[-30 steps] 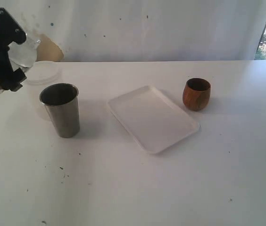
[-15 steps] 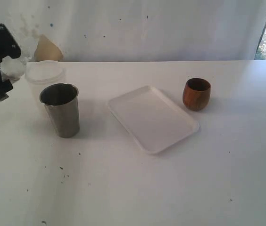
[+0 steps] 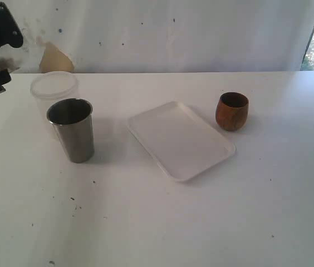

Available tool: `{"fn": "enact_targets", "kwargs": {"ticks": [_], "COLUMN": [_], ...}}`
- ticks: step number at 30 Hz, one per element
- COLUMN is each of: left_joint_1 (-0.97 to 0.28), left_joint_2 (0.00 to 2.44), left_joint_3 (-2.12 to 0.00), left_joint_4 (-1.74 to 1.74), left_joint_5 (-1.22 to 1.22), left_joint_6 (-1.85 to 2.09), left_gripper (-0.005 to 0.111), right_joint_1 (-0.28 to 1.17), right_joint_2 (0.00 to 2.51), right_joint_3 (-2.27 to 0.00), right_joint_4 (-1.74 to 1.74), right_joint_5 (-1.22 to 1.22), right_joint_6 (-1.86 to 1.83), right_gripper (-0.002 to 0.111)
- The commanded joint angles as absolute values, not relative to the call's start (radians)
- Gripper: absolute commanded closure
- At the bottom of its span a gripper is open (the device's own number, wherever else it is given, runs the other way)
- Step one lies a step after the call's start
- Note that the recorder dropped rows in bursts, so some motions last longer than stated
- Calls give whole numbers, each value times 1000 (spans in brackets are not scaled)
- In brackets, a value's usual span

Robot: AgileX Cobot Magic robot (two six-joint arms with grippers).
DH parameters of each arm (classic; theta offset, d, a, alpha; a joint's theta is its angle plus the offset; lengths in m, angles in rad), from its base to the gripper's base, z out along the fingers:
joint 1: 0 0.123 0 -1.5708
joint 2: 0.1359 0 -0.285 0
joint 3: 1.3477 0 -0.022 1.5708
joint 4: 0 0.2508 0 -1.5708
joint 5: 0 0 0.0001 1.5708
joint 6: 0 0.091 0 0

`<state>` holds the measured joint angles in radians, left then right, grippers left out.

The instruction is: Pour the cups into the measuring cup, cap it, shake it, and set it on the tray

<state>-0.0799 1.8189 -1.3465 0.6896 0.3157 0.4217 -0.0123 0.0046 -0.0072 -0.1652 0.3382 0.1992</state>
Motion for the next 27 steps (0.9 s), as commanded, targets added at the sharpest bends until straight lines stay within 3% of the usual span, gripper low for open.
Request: {"fn": "enact_targets", "kwargs": {"ticks": [1, 27], "left_joint_1": [-84, -118], "left_joint_2": [1805, 1805], "left_joint_3": [-1364, -1364], "left_joint_4": [751, 935], "left_joint_5": [286, 204], "left_joint_6": [427, 423], "left_gripper": [107, 107], "right_joint_1": [-18, -18], "right_joint_2": [0, 0], "right_joint_3": [0, 0], "right_joint_4": [-174, -174], "right_joint_5": [335, 335], "right_joint_6": [202, 202], "right_gripper": [108, 108]}}
